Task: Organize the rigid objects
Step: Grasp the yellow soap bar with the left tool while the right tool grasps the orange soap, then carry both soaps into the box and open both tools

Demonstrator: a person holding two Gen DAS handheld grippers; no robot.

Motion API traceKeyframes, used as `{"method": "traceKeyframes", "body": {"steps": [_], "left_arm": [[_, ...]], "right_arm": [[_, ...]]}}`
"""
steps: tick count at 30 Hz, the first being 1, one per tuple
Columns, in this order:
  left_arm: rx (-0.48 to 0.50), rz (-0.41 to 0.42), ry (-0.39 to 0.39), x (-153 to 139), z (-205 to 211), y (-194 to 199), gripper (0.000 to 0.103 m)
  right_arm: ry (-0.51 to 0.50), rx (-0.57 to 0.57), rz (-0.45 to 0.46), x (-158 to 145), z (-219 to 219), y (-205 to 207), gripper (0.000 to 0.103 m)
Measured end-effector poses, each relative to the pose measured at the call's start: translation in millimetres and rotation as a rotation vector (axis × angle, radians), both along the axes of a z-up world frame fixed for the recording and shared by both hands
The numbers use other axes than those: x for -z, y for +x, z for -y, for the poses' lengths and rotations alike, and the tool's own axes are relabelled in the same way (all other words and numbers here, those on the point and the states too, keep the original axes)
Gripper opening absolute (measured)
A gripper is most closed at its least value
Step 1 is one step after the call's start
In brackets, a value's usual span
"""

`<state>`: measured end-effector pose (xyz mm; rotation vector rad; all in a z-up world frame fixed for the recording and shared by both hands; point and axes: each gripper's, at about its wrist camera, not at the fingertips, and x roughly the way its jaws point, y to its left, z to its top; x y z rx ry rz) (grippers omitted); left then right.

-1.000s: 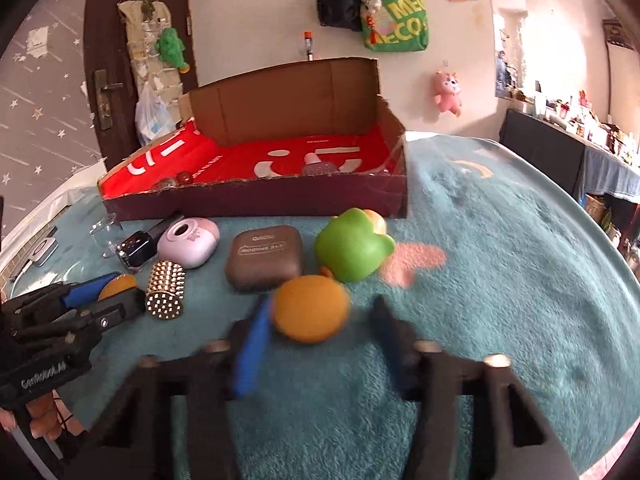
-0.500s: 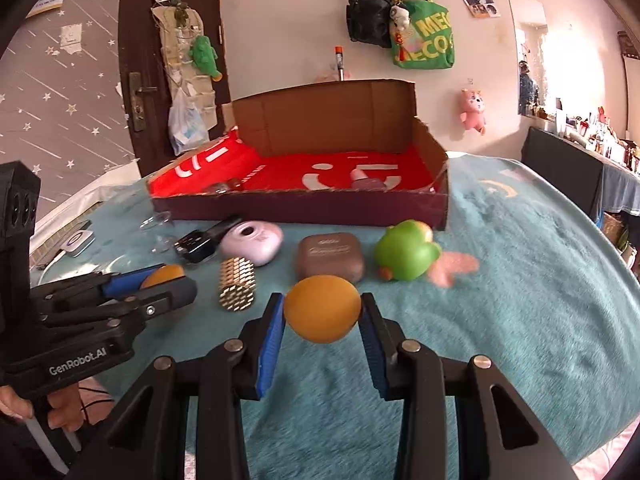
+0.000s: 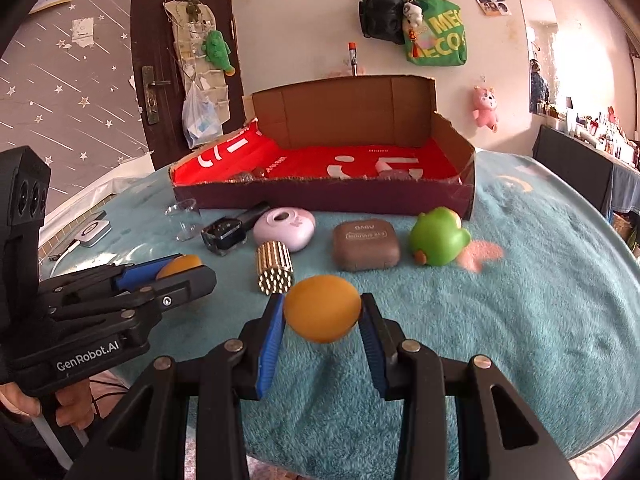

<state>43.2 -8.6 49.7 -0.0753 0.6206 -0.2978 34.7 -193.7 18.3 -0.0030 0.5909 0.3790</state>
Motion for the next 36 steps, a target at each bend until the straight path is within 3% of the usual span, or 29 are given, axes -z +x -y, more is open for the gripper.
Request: {"method": "traceKeyframes", "body": {"steps": [9, 16, 24, 29, 36], "left_arm": [[0.024, 0.075, -0.019, -48, -12, 35, 0.036], [0.107, 0.034, -0.009, -67, -17, 100, 0.036], [0.184, -0.085, 0.108, -43, -7, 169, 0.036], [0.211, -0.14, 0.153, -26, -2, 190, 0.036], [0.246, -0.224, 0.098, -14, -6, 212, 0.036]], "right_arm": [[0.014, -0.044, 0.083, -53, -6, 30, 0.04], [0.037, -0.118, 0.045, -78, -15, 94, 0.04], [-0.039, -0.208, -0.115, -63, -23, 174, 0.04], [-0.079, -0.235, -0.206, -41, -27, 208, 0.04], [-0.138, -0.295, -0.249, -29, -35, 227, 0.04]]}}
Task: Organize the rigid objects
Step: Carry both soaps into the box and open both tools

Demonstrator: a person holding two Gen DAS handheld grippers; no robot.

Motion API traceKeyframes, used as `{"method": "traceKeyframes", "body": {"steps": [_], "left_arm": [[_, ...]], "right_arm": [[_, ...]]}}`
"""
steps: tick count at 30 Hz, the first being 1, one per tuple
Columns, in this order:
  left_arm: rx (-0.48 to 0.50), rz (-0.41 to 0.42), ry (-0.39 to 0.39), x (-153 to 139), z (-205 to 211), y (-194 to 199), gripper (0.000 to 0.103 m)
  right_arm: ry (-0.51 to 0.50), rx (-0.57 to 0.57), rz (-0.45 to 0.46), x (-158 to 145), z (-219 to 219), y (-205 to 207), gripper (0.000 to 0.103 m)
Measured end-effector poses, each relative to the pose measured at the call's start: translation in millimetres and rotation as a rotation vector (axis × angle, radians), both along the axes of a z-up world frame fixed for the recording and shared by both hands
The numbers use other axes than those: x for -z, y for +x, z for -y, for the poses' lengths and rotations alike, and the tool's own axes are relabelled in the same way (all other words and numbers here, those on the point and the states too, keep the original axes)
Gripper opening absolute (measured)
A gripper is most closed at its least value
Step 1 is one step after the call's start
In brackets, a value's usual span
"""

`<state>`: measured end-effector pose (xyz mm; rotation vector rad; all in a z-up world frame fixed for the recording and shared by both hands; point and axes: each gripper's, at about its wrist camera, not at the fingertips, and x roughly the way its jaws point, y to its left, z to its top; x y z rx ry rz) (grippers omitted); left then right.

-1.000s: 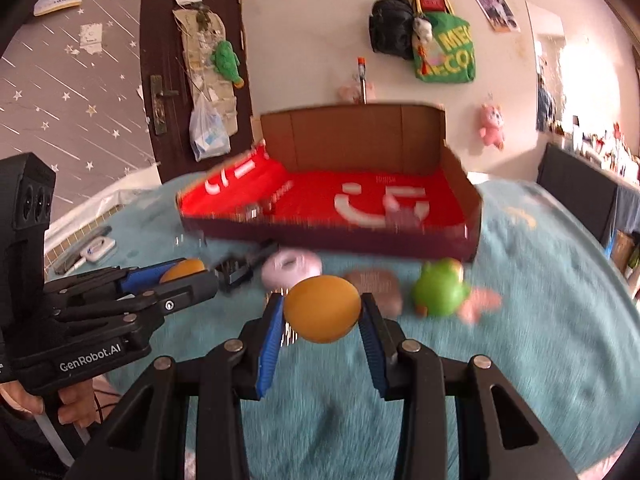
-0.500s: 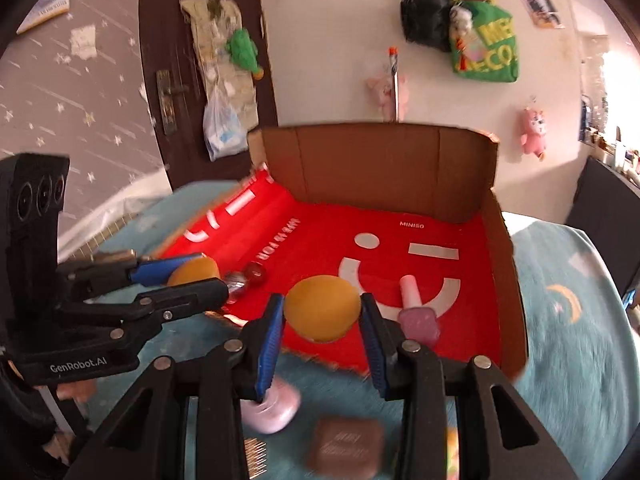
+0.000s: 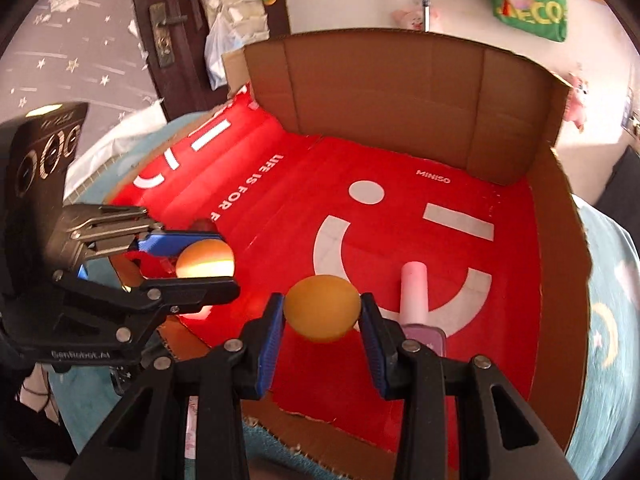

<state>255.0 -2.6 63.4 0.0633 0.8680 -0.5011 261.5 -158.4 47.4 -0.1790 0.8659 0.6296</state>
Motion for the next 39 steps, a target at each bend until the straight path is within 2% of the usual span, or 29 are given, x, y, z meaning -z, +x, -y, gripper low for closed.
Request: {"method": "traceKeyframes", "body": {"steps": [4, 9, 22, 34, 39], "left_arm": [[0.016, -0.025, 0.003, 3, 2, 5, 0.036], [0.036, -0.064, 0.059, 10, 12, 13, 0.036], [0.051, -0.05, 0.115, 14, 24, 13, 0.036], [0.05, -0.049, 0.115, 13, 21, 12, 0.036], [0.06, -0.055, 0.103, 13, 22, 11, 0.05]], "right_arm": [[-0.031, -0.025, -0.019, 5, -4, 7, 0.04], [-0.047, -0.042, -0.049, 10, -7, 11, 0.04], [-0.077, -0.064, -0.067, 11, -12, 13, 0.04], [-0.084, -0.071, -0.071, 12, -14, 15, 0.04], [-0.085, -0.071, -0.072, 13, -14, 15, 0.04]]}}
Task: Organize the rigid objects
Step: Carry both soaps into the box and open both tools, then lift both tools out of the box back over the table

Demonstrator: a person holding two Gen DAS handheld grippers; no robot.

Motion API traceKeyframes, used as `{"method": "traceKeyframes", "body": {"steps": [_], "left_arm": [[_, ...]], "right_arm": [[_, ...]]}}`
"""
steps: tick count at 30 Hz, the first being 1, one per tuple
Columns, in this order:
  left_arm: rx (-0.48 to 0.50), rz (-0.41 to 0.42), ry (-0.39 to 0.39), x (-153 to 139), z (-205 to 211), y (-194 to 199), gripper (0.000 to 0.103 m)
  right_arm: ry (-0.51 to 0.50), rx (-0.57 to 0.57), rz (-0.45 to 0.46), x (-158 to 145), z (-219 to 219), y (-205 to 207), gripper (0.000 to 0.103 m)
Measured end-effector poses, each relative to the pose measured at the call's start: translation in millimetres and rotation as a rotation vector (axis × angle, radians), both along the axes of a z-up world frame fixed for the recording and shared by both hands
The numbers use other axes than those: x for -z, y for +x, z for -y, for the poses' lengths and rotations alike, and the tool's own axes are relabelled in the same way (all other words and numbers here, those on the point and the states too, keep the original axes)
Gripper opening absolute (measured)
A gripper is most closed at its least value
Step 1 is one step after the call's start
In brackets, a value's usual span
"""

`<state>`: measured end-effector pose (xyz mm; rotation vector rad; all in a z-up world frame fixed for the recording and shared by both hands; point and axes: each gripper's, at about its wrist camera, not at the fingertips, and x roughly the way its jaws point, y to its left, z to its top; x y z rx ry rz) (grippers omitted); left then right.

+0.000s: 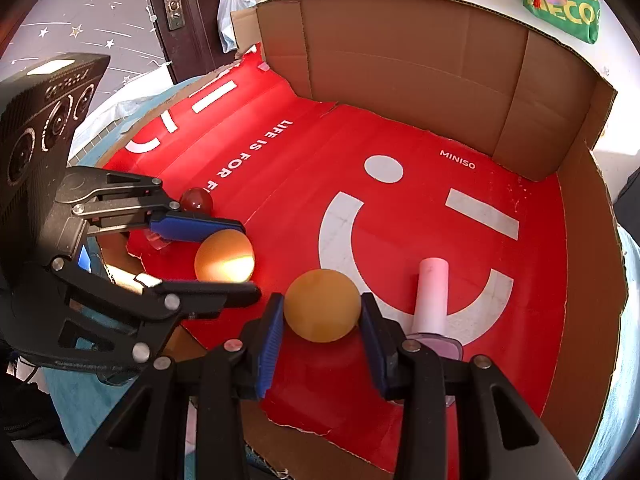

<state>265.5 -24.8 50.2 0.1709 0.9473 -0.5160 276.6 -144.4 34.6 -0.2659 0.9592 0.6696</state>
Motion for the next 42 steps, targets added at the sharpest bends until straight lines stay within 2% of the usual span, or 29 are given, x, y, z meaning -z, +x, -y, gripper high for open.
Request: {"method": "traceKeyframes", "body": {"steps": [11, 14, 19, 24, 30, 37, 42], "left_arm": [[-0.029, 0.024, 0.002, -4, -6, -5, 0.051], [-0.037, 0.031, -0.008, -8, -10, -8, 0.051], [-0.054, 0.066, -0.035, -19, -17, -18, 0.059], [-0.083, 0.14, -0.078, -38, -24, -35, 0.07], [-0.136, 0.234, -0.113, -63, -31, -67, 0.075], [-0.205, 0.374, -0.165, -92, -36, -114, 0.087], [-0.268, 0.477, -0.191, -106, -41, -152, 0.093]], "right_arm": [[0.003, -0.002, -0.001, -2, 1, -1, 0.046], [0.001, 0.009, 0.009, -5, 3, -2, 0.054], [0.016, 0.032, 0.024, -15, 10, -6, 0.057], [0.042, 0.067, 0.05, -30, 21, -15, 0.064], [0.088, 0.115, 0.096, -55, 33, -34, 0.072], [0.157, 0.172, 0.237, -97, 44, -82, 0.091], [0.18, 0.22, 0.347, -117, 50, -126, 0.101]]}}
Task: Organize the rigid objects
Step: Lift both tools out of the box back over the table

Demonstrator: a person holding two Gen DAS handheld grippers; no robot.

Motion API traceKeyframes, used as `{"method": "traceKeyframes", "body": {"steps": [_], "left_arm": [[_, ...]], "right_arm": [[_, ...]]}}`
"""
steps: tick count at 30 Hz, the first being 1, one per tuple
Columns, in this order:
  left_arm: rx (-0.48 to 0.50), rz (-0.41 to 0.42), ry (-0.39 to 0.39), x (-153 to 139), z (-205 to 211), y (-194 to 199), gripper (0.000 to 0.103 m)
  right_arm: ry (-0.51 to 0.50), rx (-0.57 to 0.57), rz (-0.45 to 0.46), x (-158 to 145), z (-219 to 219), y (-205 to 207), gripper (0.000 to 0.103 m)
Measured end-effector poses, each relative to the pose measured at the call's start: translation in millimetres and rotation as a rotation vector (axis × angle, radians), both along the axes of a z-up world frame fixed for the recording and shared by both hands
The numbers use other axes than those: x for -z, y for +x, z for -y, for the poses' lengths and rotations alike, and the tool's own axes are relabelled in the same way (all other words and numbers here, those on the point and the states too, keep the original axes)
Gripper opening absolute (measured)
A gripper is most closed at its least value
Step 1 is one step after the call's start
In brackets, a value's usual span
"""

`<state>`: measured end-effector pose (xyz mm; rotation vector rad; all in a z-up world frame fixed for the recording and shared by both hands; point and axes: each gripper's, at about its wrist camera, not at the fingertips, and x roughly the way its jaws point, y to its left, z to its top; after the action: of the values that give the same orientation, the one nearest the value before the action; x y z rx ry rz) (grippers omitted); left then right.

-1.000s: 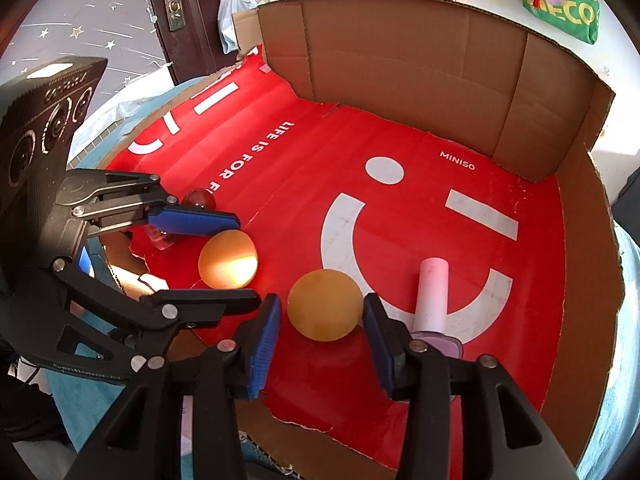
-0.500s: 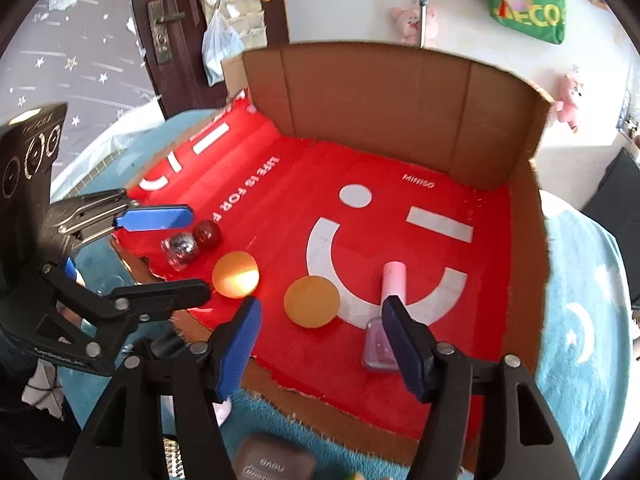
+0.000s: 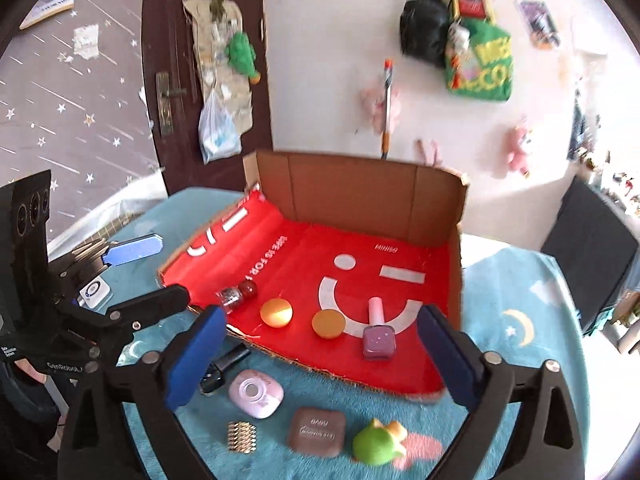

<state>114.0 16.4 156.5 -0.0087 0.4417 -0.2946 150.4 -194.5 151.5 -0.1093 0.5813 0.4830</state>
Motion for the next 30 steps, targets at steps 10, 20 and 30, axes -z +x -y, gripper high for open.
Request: {"method": "traceKeyframes", "body": {"steps": [10, 20, 30], "left_arm": [[-0.11, 0.098, -0.003, 21, 6, -74, 0.096], [-0.143, 0.087, 0.03, 69, 15, -108, 0.096], [-0.229, 0.075, -0.013, 107, 7, -102, 0.096]], "right_arm": [[0.069, 0.151, 0.174, 5, 17, -91, 0.103], [0.082, 0.254, 0.246, 68, 25, -144, 0.103], [0.101, 0.354, 0.205, 122, 33, -137, 0.103]]}}
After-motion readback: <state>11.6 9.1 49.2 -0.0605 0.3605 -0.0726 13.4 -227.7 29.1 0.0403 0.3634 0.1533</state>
